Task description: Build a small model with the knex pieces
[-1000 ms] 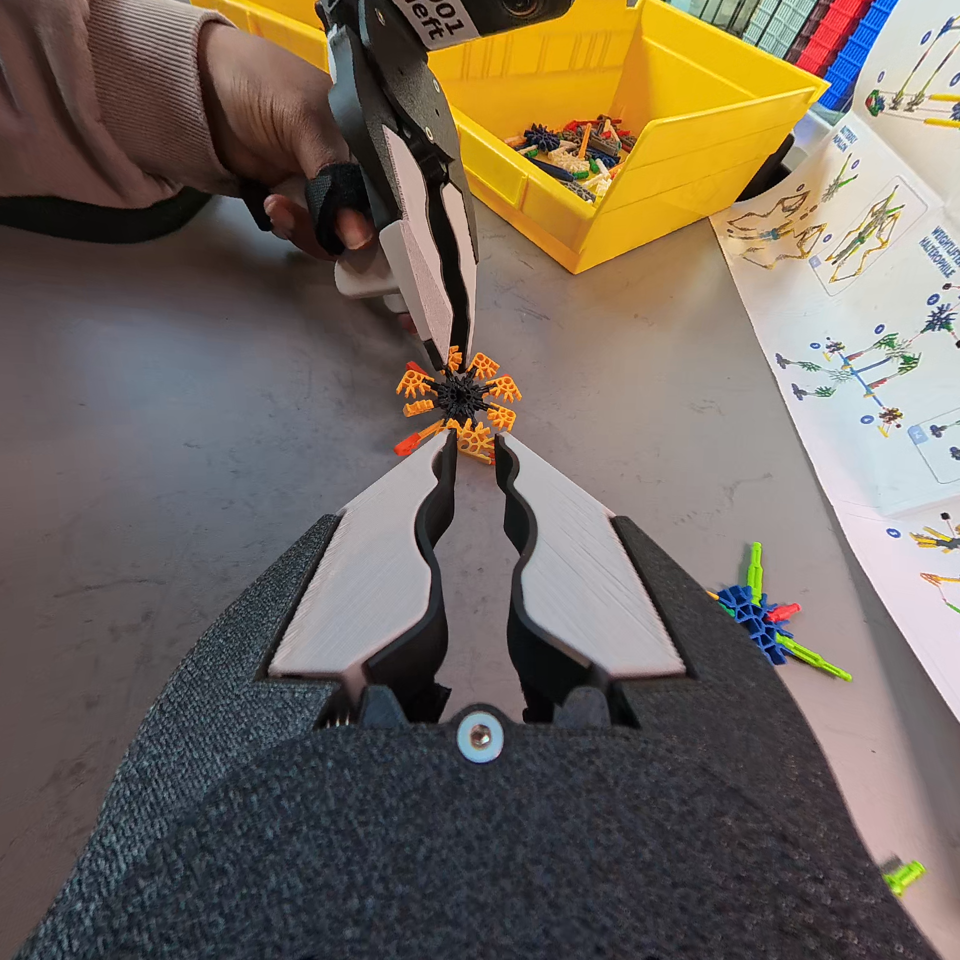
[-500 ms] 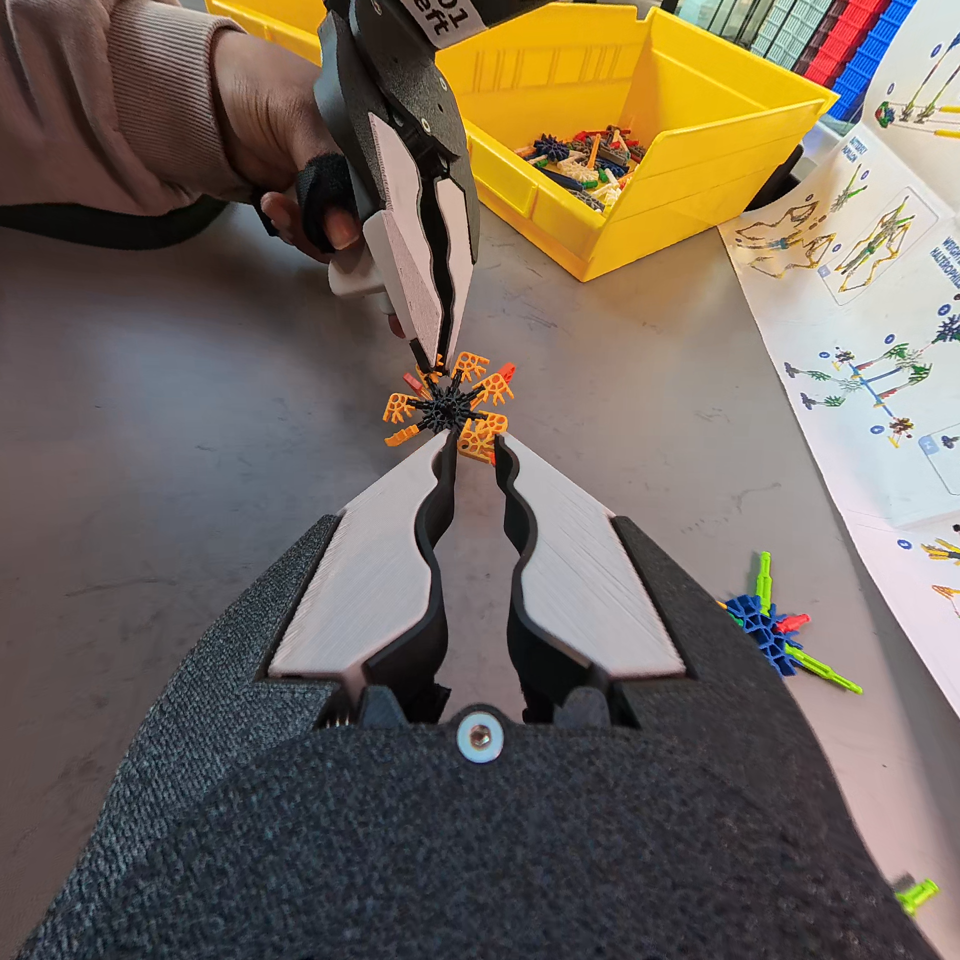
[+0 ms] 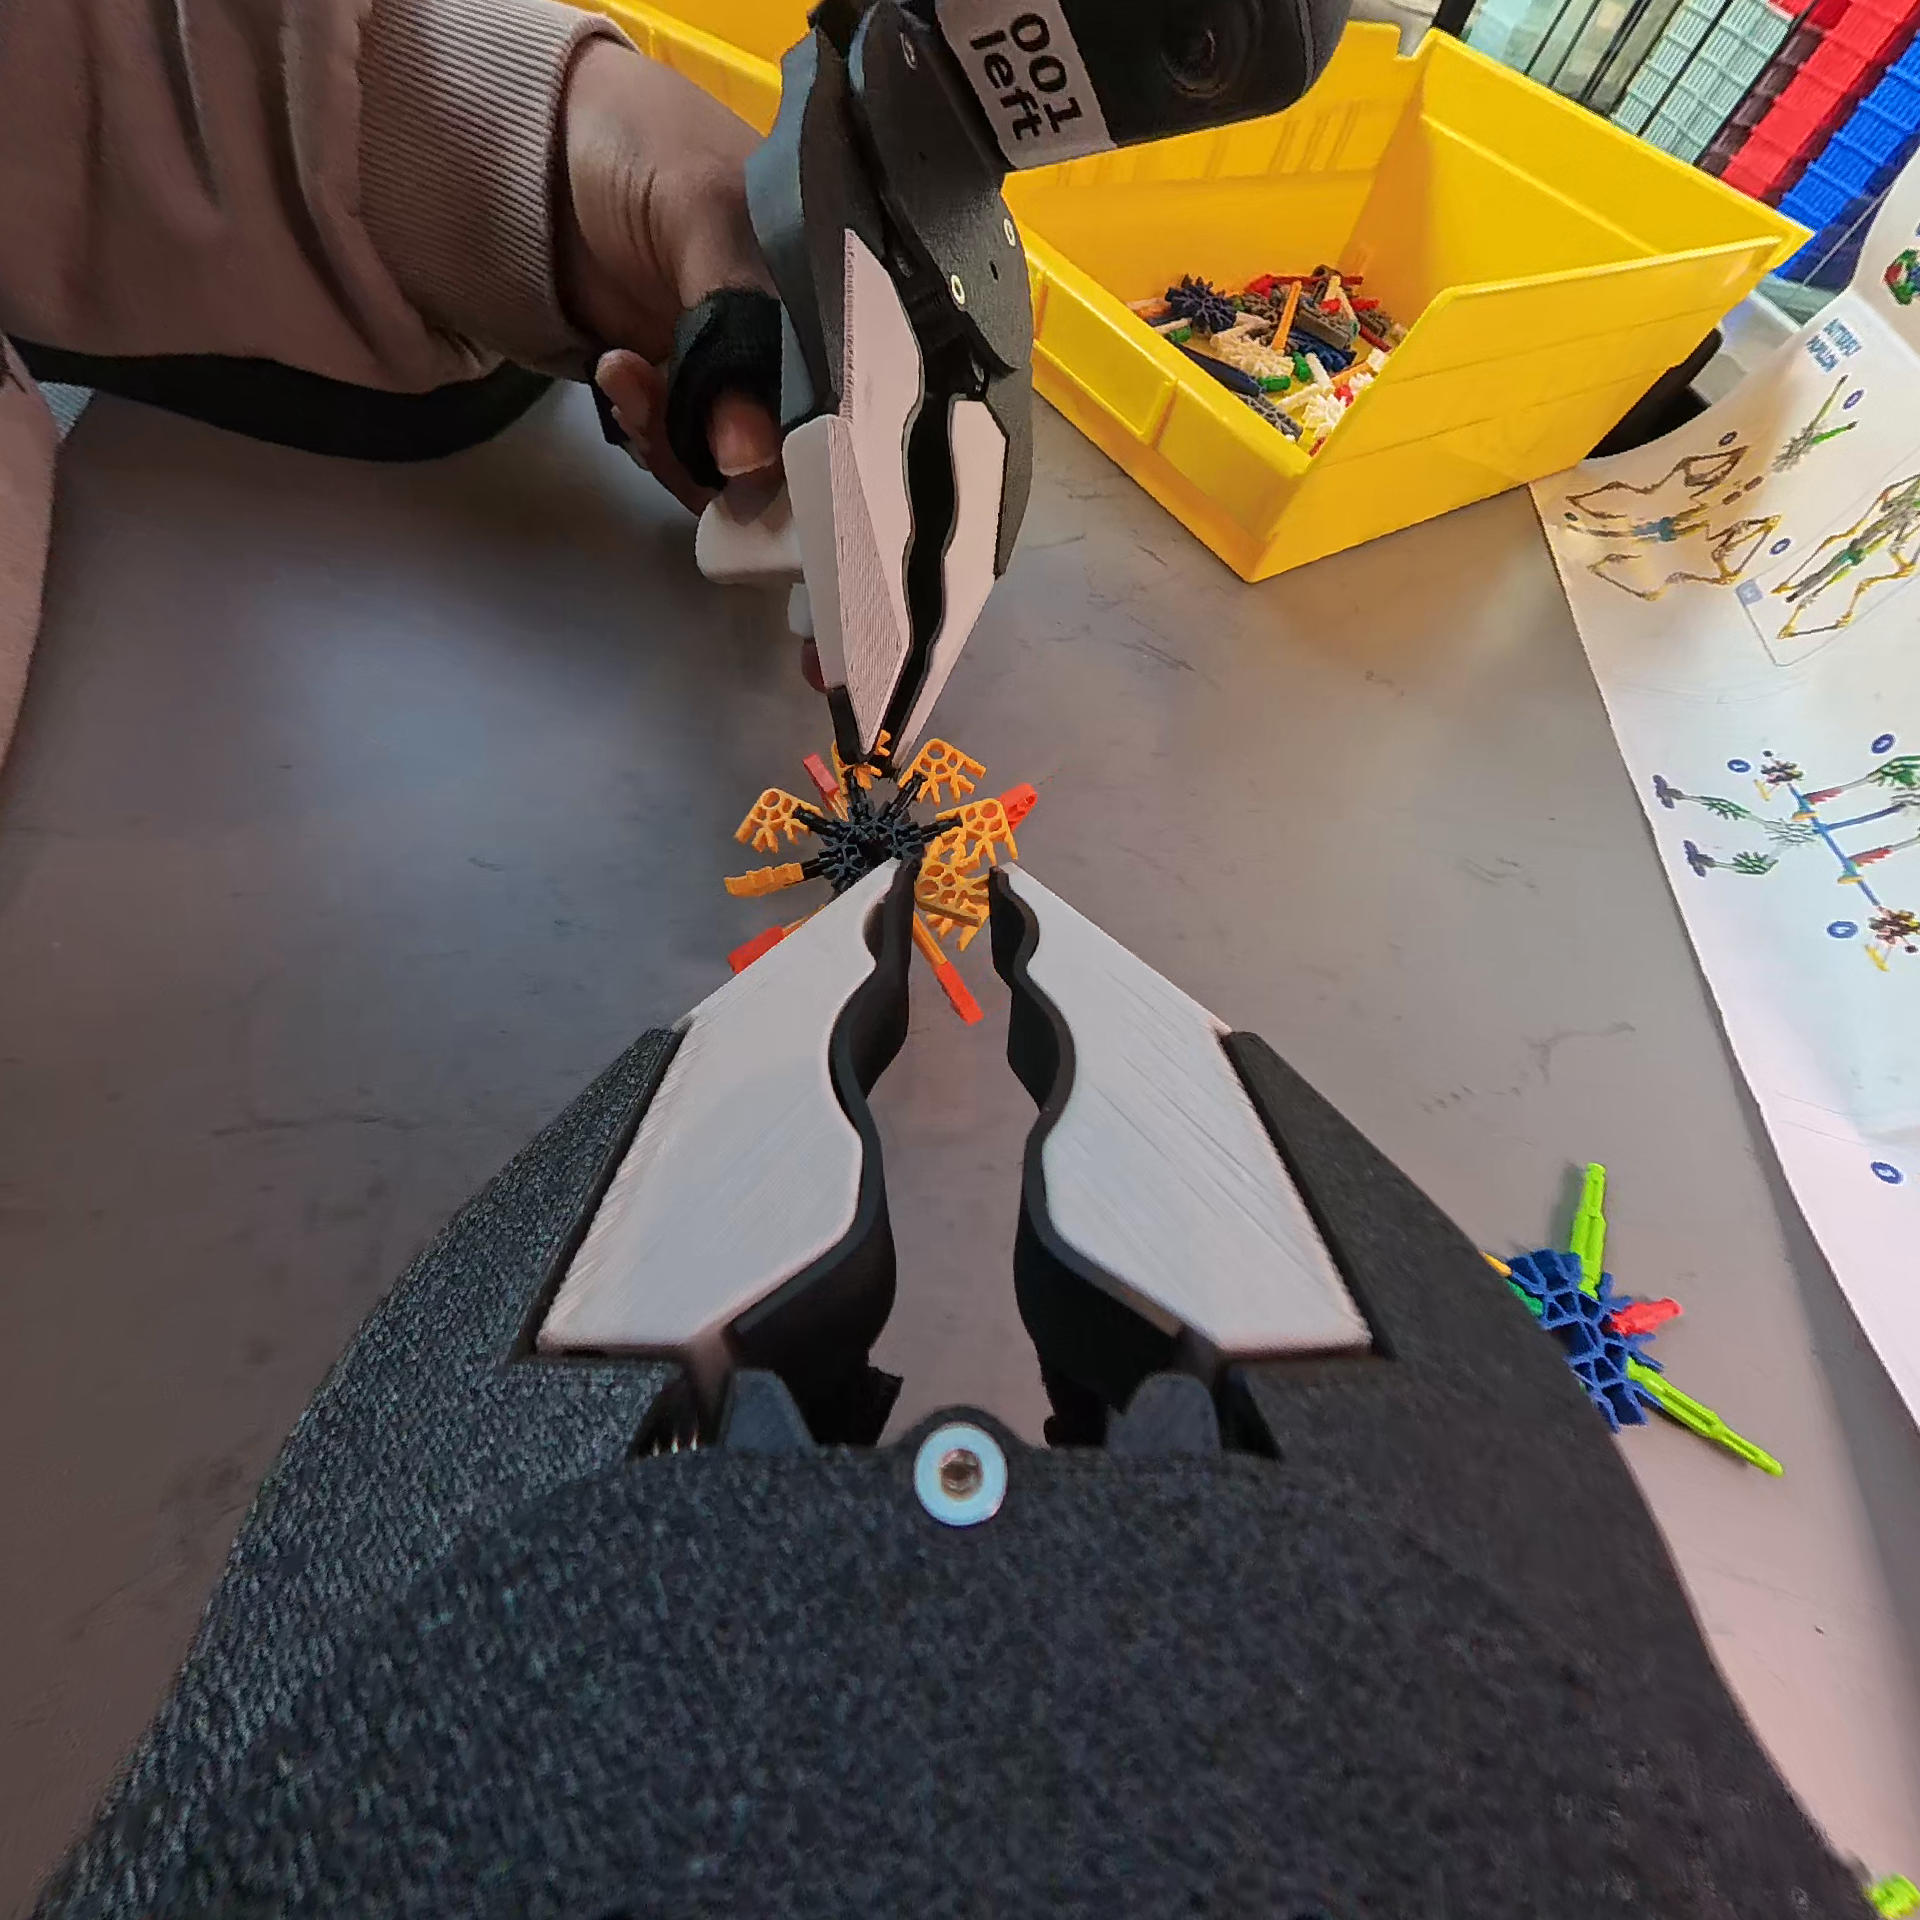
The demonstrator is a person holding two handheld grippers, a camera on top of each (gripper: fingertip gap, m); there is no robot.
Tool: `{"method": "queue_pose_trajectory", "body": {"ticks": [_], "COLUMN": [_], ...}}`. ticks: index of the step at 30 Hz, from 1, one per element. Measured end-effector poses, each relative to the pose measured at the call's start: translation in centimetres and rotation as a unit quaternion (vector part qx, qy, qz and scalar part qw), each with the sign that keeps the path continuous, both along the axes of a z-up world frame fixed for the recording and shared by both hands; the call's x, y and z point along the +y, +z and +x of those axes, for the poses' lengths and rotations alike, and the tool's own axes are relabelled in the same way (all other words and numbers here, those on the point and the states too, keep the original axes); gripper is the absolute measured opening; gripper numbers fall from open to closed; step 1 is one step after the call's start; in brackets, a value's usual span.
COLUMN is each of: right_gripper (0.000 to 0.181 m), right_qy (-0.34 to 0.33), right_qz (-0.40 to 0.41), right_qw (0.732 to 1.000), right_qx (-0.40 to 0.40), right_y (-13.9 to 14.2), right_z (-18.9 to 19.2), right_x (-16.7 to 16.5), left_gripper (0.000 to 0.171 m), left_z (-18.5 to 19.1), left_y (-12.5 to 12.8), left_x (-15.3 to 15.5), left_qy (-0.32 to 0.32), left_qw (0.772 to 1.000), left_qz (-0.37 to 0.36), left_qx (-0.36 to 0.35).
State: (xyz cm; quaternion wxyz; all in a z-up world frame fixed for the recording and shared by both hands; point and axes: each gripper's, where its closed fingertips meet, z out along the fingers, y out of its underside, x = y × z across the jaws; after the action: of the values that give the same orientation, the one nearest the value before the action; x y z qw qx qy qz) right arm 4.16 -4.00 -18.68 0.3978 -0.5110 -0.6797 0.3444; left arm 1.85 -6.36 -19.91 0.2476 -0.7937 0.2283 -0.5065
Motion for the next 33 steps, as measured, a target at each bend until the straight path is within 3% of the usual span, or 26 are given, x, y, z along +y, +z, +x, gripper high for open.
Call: {"method": "queue_pose_trajectory", "body": {"ticks": [33], "right_gripper": [0.012], "right_qy": [0.052], "right_qz": [0.007], "right_qw": [0.996], "right_qx": [-0.076], "right_y": [-2.6], "right_z": [1.4], "right_x": [-1.5], "left_gripper": [0.007], "left_z": [0.1], "left_y": [-1.4], "left_x": [0.3], "left_qy": [0.005], "left_qw": [1.000], "left_qz": [-0.012], "left_qx": [0.020]}}
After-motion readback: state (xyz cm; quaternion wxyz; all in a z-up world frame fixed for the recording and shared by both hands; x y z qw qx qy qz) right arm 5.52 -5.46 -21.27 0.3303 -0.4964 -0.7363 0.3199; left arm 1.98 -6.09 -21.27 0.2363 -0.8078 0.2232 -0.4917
